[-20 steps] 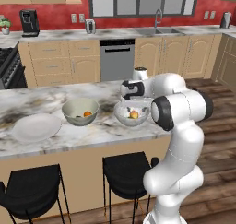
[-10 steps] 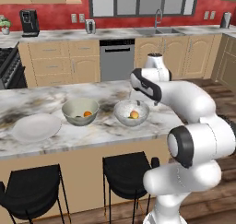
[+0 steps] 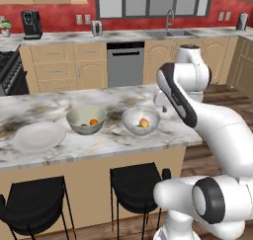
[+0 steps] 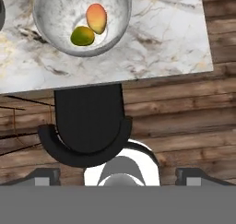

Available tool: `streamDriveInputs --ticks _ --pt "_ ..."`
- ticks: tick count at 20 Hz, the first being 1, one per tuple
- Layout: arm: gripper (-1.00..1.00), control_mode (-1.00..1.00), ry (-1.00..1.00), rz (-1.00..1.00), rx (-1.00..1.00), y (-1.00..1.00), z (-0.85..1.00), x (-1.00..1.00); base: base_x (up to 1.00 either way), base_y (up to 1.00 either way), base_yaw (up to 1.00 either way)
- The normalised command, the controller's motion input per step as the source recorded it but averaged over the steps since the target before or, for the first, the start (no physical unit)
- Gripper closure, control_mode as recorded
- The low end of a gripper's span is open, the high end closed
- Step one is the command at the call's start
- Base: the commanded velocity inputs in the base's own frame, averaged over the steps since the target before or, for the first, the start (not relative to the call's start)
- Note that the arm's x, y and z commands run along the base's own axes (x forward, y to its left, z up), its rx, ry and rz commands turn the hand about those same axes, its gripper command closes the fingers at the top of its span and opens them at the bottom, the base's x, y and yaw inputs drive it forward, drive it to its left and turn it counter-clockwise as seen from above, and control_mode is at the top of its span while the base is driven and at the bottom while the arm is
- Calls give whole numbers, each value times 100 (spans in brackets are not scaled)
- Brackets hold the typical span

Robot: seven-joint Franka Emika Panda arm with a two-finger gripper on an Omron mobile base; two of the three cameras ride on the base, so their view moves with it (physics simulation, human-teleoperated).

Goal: Take the fruits from the plate on the dining counter and place two fruits in each bowl.

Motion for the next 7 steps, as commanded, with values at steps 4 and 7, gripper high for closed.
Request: streamDriveInputs --ticks 4,7 --pt "-100 -100 -2 6 0 -33 0 -100 0 0 0" --pt "-100 -100 -3 1 1 -22 0 -100 0 0 0"
